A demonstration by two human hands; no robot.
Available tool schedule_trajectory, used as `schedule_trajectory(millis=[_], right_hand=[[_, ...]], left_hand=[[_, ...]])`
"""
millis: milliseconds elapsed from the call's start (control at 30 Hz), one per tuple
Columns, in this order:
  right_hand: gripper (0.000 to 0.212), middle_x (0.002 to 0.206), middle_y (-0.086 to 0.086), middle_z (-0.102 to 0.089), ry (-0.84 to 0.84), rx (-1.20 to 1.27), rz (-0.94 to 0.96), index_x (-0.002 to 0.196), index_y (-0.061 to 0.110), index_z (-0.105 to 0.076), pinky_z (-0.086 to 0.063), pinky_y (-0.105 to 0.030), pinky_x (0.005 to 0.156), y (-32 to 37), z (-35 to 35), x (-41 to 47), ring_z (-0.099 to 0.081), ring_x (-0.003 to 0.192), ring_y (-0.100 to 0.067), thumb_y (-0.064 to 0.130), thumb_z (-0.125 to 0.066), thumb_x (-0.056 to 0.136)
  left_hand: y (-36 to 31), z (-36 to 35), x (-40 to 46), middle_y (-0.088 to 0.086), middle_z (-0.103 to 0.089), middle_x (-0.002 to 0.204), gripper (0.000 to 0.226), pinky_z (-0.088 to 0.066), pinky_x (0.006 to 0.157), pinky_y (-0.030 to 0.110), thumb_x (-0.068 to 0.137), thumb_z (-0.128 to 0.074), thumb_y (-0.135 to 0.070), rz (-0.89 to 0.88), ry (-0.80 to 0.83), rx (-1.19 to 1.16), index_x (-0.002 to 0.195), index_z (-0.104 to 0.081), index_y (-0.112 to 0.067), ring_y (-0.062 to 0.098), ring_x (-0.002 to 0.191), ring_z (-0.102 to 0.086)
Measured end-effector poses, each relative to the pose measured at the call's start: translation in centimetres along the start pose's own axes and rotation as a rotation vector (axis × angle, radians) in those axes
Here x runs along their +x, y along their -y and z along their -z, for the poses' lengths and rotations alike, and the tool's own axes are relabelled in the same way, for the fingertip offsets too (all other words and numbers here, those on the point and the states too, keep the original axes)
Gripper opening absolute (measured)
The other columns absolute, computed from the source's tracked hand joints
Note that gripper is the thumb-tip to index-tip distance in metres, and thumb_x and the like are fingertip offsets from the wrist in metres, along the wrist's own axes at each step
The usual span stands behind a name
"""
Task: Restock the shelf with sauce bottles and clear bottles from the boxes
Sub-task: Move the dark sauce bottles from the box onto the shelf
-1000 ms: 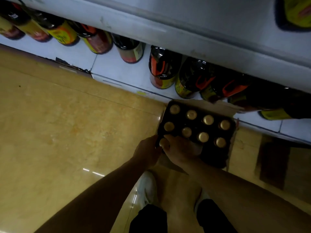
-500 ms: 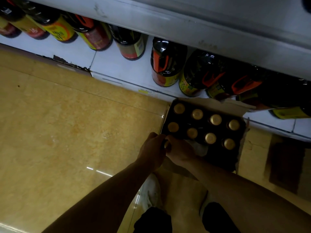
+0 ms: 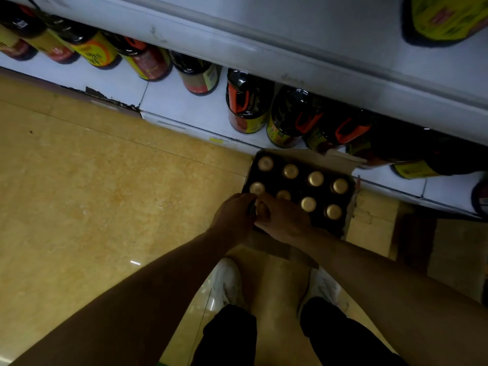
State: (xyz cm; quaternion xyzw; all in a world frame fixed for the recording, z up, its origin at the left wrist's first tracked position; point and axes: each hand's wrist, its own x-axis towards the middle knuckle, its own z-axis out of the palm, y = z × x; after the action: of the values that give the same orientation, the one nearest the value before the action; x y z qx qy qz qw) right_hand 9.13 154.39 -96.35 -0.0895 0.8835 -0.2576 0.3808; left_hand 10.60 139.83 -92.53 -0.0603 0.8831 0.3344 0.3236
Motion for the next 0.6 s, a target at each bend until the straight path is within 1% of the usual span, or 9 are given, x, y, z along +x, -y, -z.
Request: schedule_trajectory(millis=[67,133,200,333,367,433,467,533,600], right_hand=[[0.047,0.091,0.003,-0.055,-0.019,-0.031,0.023,0.127,0.032,-0.046,-0.032,-0.027,0.055,0.5,1.0,-0.7,-0.052,0.071,-0.019,0.057,-0.054,0.088],[0.043,0.087,0.004,-0.050,-0.041,-0.043,0.048,0.118,0.030,-0.049,-0.030,-0.028,0.055,1.3,2.3,-1.7,-0.051,0.076,-0.021,0.058,-0.055,0.087],[0.042,0.087,0.005,-0.053,-0.058,-0.048,0.075,0.114,0.030,-0.049,-0.034,-0.030,0.059,2.2,3.7,-2.8,-0.053,0.080,-0.020,0.059,-0.056,0.086],[0.035,0.079,0.009,-0.053,-0.094,-0.045,0.127,0.109,0.028,-0.050,-0.031,-0.028,0.053,4.2,6.5,-5.3,-0.050,0.071,-0.014,0.054,-0.059,0.087],[0.034,0.083,0.007,-0.057,-0.086,-0.061,0.136,0.110,0.027,-0.050,-0.035,-0.030,0.055,4.7,7.3,-5.9,-0.054,0.073,-0.016,0.053,-0.058,0.089],[0.034,0.094,0.000,-0.063,-0.080,-0.097,0.153,0.112,0.025,-0.051,-0.044,-0.035,0.064,5.8,8.8,-6.9,-0.060,0.083,-0.021,0.051,-0.057,0.091],[0.034,0.096,-0.001,-0.064,-0.086,-0.104,0.154,0.113,0.026,-0.051,-0.045,-0.036,0.065,6.2,9.6,-7.5,-0.060,0.085,-0.023,0.050,-0.056,0.091],[0.036,0.098,-0.001,-0.065,-0.100,-0.108,0.159,0.118,0.026,-0.051,-0.046,-0.036,0.065,7.3,11.2,-8.7,-0.061,0.084,-0.023,0.049,-0.055,0.090],[0.040,0.099,-0.002,-0.066,-0.111,-0.128,0.181,0.122,0.026,-0.052,-0.051,-0.039,0.069,8.4,12.8,-9.9,-0.061,0.083,-0.022,0.049,-0.055,0.090]], left_hand=[[-0.6,0.7,-0.6,0.008,-0.060,0.117,0.036,-0.041,0.081,0.027,0.093,-0.054,-0.009,-0.014,-0.006,-0.004,0.129,-0.057,-0.014,0.023,0.106,-0.055],[-1.4,1.4,-1.5,0.012,-0.061,0.119,0.035,-0.043,0.087,0.031,0.094,-0.053,-0.009,-0.034,-0.019,-0.006,0.129,-0.057,-0.012,0.026,0.107,-0.056],[-2.3,2.3,-2.5,0.014,-0.061,0.121,0.036,-0.042,0.089,0.031,0.095,-0.052,-0.009,-0.044,-0.031,-0.019,0.131,-0.056,-0.010,0.027,0.109,-0.057],[-4.5,4.6,-4.5,0.016,-0.063,0.118,0.040,-0.041,0.088,0.031,0.089,-0.057,-0.005,-0.097,-0.041,-0.043,0.129,-0.057,-0.008,0.031,0.109,-0.057],[-5.0,5.1,-5.0,0.017,-0.064,0.117,0.041,-0.041,0.085,0.030,0.087,-0.059,-0.003,-0.112,-0.042,-0.048,0.128,-0.058,-0.007,0.031,0.107,-0.058],[-6.2,6.3,-6.0,0.019,-0.064,0.116,0.041,-0.035,0.078,0.022,0.085,-0.061,-0.001,-0.139,-0.049,-0.054,0.127,-0.059,-0.004,0.032,0.106,-0.058],[-6.8,6.9,-6.5,0.019,-0.064,0.116,0.041,-0.033,0.076,0.020,0.085,-0.062,-0.001,-0.146,-0.054,-0.061,0.126,-0.059,-0.003,0.031,0.106,-0.058],[-8.0,8.2,-7.5,0.018,-0.064,0.119,0.042,-0.032,0.075,0.017,0.085,-0.065,-0.003,-0.162,-0.060,-0.076,0.127,-0.058,-0.004,0.030,0.108,-0.058],[-9.2,9.4,-8.5,0.017,-0.062,0.124,0.047,-0.035,0.079,0.020,0.085,-0.067,-0.006,-0.188,-0.056,-0.079,0.131,-0.056,-0.004,0.031,0.111,-0.057]])
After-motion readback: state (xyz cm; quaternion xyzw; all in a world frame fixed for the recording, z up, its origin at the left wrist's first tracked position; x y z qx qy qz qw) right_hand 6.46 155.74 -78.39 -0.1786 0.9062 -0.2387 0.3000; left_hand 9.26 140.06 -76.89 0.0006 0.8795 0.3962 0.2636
